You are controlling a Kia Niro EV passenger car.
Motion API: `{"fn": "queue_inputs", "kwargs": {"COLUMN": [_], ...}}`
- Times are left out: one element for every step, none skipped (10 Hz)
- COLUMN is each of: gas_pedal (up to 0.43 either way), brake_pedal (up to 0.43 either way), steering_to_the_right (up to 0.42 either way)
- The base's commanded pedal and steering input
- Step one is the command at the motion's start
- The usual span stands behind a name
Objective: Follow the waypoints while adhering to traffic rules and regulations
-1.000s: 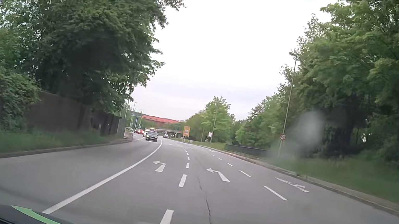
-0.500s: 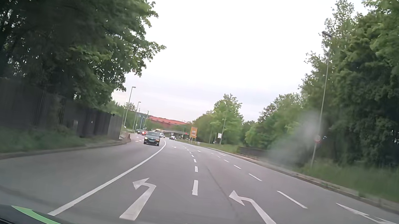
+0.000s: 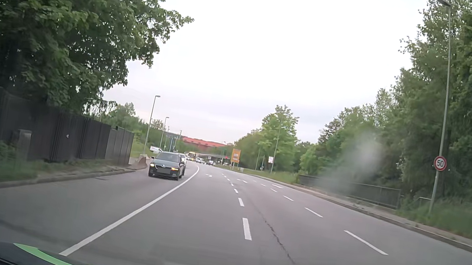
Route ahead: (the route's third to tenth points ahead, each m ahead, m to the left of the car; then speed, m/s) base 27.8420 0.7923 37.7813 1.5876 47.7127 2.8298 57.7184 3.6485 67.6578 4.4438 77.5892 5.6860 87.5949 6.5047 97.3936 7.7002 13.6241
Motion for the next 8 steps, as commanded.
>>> {"fn": "queue_inputs", "kwargs": {"gas_pedal": [0.0, 0.0, 0.0, 0.0, 0.0, 0.0, 0.0, 0.0], "brake_pedal": [0.0, 0.0, 0.0, 0.0, 0.0, 0.0, 0.0, 0.012], "steering_to_the_right": [-0.009, -0.009, -0.009, -0.008, -0.008, -0.009, -0.009, -0.009]}}
